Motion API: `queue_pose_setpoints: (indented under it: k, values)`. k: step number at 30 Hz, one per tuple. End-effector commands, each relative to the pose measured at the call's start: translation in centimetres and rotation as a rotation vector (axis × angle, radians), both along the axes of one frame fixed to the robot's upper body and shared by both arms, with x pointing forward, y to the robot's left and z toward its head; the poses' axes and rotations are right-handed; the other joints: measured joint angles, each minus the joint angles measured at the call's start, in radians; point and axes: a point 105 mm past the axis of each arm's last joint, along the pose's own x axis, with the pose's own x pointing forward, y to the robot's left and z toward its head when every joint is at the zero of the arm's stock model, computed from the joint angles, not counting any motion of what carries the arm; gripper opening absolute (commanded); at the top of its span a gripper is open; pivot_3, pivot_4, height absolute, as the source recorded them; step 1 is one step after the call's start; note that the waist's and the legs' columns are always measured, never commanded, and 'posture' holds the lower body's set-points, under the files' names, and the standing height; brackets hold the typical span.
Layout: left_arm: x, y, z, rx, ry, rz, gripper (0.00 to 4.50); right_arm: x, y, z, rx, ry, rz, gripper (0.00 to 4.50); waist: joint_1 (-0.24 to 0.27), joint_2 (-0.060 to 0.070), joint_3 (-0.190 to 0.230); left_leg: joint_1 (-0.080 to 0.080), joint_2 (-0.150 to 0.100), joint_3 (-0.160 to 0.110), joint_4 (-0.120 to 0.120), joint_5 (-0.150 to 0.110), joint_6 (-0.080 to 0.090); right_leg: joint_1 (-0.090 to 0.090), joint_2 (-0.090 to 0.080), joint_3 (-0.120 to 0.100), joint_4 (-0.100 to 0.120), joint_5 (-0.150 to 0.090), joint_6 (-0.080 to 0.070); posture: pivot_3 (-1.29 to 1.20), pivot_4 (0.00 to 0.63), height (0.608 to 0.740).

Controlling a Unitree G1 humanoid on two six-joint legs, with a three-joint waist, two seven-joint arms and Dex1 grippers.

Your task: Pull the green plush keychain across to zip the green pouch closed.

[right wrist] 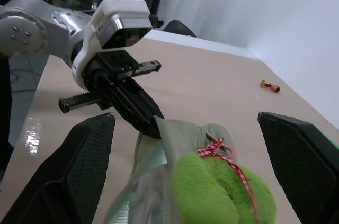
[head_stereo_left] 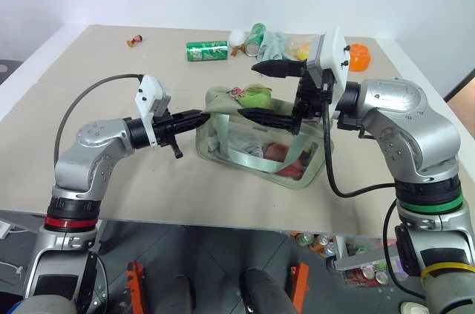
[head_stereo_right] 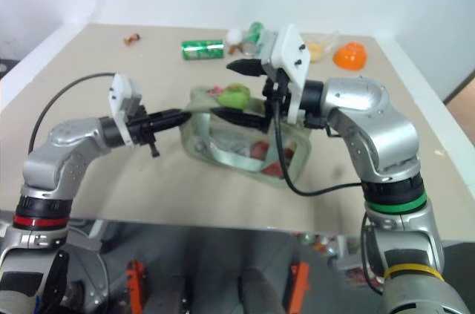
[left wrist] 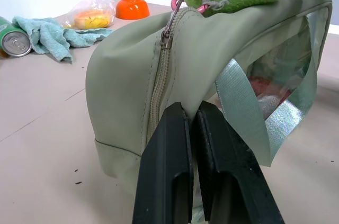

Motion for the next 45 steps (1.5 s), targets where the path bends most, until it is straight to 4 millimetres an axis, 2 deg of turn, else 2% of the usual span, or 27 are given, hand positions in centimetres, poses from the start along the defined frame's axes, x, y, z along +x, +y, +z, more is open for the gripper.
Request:
queue_pose_setpoints:
  k: [1,4,7,9,13,15,21,24,26,31,34,36,39,45]
  values:
    - [-0.4,-0.2,0.3,0.004,-0.015,-0.009,0.0,0.4,-0.3,0.4,-0.002,-0.036,-0.007,4.48,0.0,0.0,0.0,0.0,0.0,-0.001,0.0,0.0,0.0,0.0,0.001,-0.001,0.0,0.0,0.0,0.0,0.15,0.74]
    - [-0.4,-0.2,0.3,0.003,-0.016,-0.006,0.0,1.1,-0.9,-0.7,-0.032,-0.011,-0.033,3.69,0.0,0.0,0.0,0.0,0.001,-0.002,0.001,0.0,0.0,0.0,0.001,-0.002,0.0,0.0,-0.001,0.0,0.15,0.74]
    - [-0.3,-0.1,0.3,0.0,-0.016,0.0,0.0,1.2,-1.0,-1.5,-0.067,-0.006,-0.029,2.67,-0.001,0.0,0.0,0.001,0.001,-0.002,0.001,0.001,0.001,0.001,0.002,-0.003,0.0,0.001,-0.001,0.0,0.15,0.74]
    - [-0.3,-0.1,0.3,0.0,-0.017,0.001,0.0,1.2,-1.0,-1.8,-0.079,-0.008,-0.023,2.07,-0.001,0.0,0.0,0.001,0.001,-0.002,0.001,0.001,0.001,0.0,0.002,-0.003,0.001,0.001,-0.001,0.0,0.15,0.74]
    - [-0.2,-0.1,0.3,-0.001,-0.018,0.004,0.0,1.1,-0.6,-2.3,-0.102,-0.013,-0.01,0.55,-0.001,0.0,0.0,0.0,0.001,-0.003,0.001,0.001,0.001,0.001,0.002,-0.003,0.001,0.001,-0.001,0.0,0.15,0.74]
    - [-0.2,-0.2,0.3,-0.001,-0.019,0.004,0.0,1.2,-0.6,-2.3,-0.102,-0.018,-0.01,0.01,-0.001,0.0,0.0,0.0,0.001,-0.003,0.001,0.001,0.001,0.001,0.002,-0.003,0.001,0.001,-0.001,0.0,0.15,0.74]
    - [-0.1,-0.1,0.1,0.005,-0.015,0.01,0.0,1.3,-0.9,-1.2,-0.05,-0.031,-0.017,0.01,-0.002,0.0,0.0,0.0,0.001,-0.003,0.001,0.001,0.001,0.001,0.002,-0.003,0.001,0.001,-0.002,0.0,0.15,0.74]
    - [0.0,0.0,0.0,0.002,-0.012,0.02,0.0,1.5,-1.7,-0.5,-0.025,-0.043,-0.052,0.01,-0.002,0.0,0.0,0.0,0.001,-0.003,0.001,0.001,0.001,0.001,0.002,-0.004,0.001,0.001,-0.002,0.0,0.15,0.74]
    - [0.1,0.2,-0.1,0.004,-0.01,0.03,0.0,2.1,-3.3,0.4,0.019,-0.057,-0.121,0.01,-0.001,0.0,0.0,0.0,0.001,-0.003,0.001,0.001,0.001,0.001,0.002,-0.004,0.001,0.001,-0.002,0.0,0.15,0.74]
    - [0.1,0.6,-0.1,0.007,-0.01,0.043,0.0,3.3,-9.4,1.9,0.062,-0.115,-0.357,0.01,0.006,0.0,0.0,0.0,0.0,-0.003,0.001,0.001,0.001,0.001,0.001,-0.004,0.0,0.001,-0.002,0.0,0.15,0.74]
    - [0.2,0.8,-0.1,0.012,-0.012,0.053,0.0,3.3,-12.7,1.9,0.053,-0.147,-0.48,0.01,0.014,0.0,0.0,0.0,0.001,-0.003,0.001,0.001,0.001,0.001,0.001,-0.004,0.0,0.001,-0.002,0.0,0.15,0.74]
    - [0.3,0.9,-0.1,0.016,-0.012,0.06,0.0,2.9,-14.1,1.8,0.053,-0.157,-0.533,0.01,0.019,0.0,0.0,0.0,0.0,-0.003,0.001,0.001,0.001,0.001,0.001,-0.004,0.0,0.001,-0.001,0.0,0.15,0.74]
    - [0.5,0.9,-0.1,0.018,-0.012,0.062,0.0,2.2,-14.0,1.7,0.077,-0.163,-0.532,0.01,0.021,0.0,0.0,0.0,0.0,-0.004,0.001,0.001,0.001,0.002,0.001,-0.004,0.0,0.0,0.0,0.0,0.15,0.74]
    - [1.0,0.2,-0.2,0.022,-0.012,0.045,0.0,1.0,-10.4,1.9,0.093,-0.177,-0.403,0.01,0.021,0.0,0.0,0.001,0.0,-0.004,0.002,0.002,0.001,0.002,0.001,-0.004,0.0,0.001,-0.001,0.0,0.15,0.74]
